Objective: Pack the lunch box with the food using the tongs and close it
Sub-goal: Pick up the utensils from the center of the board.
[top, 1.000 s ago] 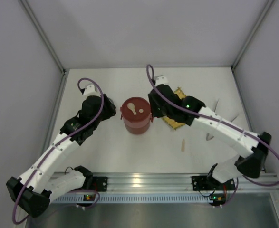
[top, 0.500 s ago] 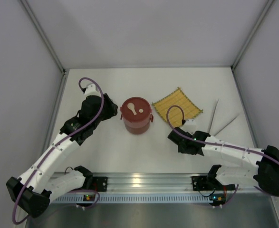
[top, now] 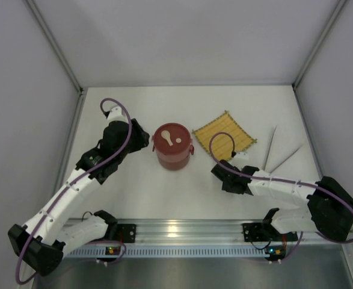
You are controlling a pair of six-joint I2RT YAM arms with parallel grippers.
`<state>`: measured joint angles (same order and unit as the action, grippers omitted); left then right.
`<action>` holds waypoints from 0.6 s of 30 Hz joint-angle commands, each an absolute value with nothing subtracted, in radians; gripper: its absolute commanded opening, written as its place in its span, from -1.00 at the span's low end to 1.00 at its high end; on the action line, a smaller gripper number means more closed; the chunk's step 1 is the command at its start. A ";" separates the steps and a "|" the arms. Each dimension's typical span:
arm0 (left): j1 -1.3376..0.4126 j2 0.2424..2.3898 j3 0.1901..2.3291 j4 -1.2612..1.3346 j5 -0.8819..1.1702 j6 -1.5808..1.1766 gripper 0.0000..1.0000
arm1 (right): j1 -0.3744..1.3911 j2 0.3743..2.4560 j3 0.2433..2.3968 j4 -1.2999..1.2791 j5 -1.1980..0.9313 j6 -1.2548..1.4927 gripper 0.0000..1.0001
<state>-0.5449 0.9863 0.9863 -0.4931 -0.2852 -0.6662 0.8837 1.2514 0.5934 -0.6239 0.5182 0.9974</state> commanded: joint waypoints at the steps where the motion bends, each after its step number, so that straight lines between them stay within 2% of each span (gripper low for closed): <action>1: -0.548 0.974 1.012 -0.463 -0.291 -0.649 0.04 | 0.841 1.244 0.581 -0.525 0.522 0.985 -0.28; 11: -0.548 0.977 1.015 -0.465 -0.291 -0.650 0.04 | 0.756 1.219 0.488 -0.404 0.397 0.931 -0.32; 18: -0.548 0.977 1.019 -0.469 -0.299 -0.649 0.04 | 0.756 1.203 0.456 -0.383 0.379 0.942 -0.56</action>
<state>-0.5449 0.9863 0.9863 -0.4934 -0.2855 -0.6590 0.7670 1.2011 0.5018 -0.4107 0.4522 0.9306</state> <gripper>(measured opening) 0.524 0.230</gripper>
